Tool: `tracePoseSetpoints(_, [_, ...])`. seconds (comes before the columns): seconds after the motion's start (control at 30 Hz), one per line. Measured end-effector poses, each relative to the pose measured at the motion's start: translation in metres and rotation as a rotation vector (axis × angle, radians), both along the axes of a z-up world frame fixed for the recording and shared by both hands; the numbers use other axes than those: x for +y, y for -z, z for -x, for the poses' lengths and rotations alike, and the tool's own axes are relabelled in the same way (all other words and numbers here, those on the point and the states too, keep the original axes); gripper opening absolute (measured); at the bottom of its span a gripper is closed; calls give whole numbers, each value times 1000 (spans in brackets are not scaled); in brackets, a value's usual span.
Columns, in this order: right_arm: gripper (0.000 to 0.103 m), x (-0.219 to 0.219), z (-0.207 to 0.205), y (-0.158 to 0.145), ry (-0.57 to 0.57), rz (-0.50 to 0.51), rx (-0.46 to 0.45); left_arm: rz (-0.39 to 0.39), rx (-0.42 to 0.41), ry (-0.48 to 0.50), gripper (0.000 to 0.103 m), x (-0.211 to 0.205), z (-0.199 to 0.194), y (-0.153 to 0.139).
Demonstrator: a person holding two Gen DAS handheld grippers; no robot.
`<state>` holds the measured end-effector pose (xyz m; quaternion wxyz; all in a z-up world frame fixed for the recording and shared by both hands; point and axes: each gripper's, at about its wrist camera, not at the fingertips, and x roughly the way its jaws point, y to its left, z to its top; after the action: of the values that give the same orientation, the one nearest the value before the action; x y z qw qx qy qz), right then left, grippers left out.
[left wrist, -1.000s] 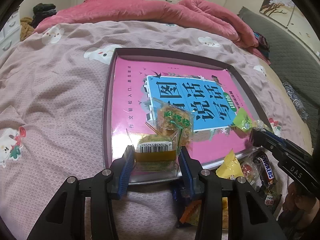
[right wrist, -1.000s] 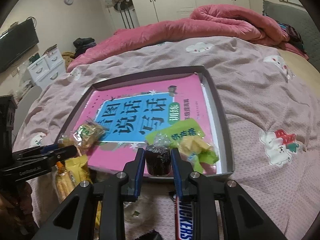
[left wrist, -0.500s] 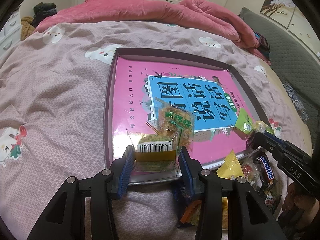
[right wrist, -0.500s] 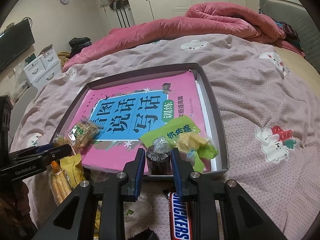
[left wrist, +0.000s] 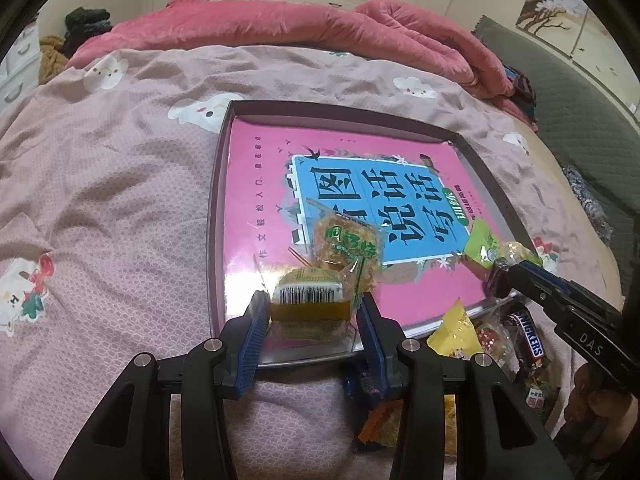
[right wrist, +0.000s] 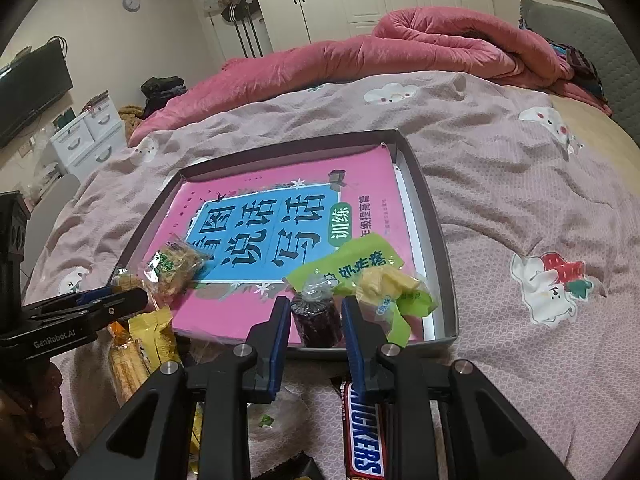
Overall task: Organize snacks
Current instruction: 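Lower and release the cake packet on the book while right gripper releases the dark cup, then move both grippers back from the tray to the snacks beside it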
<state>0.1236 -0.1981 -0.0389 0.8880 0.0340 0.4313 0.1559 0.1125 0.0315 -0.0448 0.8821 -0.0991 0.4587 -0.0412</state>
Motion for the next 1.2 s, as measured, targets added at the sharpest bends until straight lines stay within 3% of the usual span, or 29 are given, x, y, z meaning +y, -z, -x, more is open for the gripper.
tracePoseSetpoints(0.27, [27, -3, 1, -2, 5, -17, 1, 11, 3, -4, 48, 2, 1, 0])
tracePoseSetpoints(0.6, [27, -4, 2, -4, 10, -21, -2, 14, -7, 0, 61, 0, 3, -3])
tracePoseSetpoints(1.0, [28, -6, 4, -10, 10, -26, -25, 16, -20, -19, 62, 5, 8, -10])
tracePoseSetpoints(1.2, [36, -6, 9, -17, 6, -31, -53, 14, -33, -29, 62, 8, 12, -15])
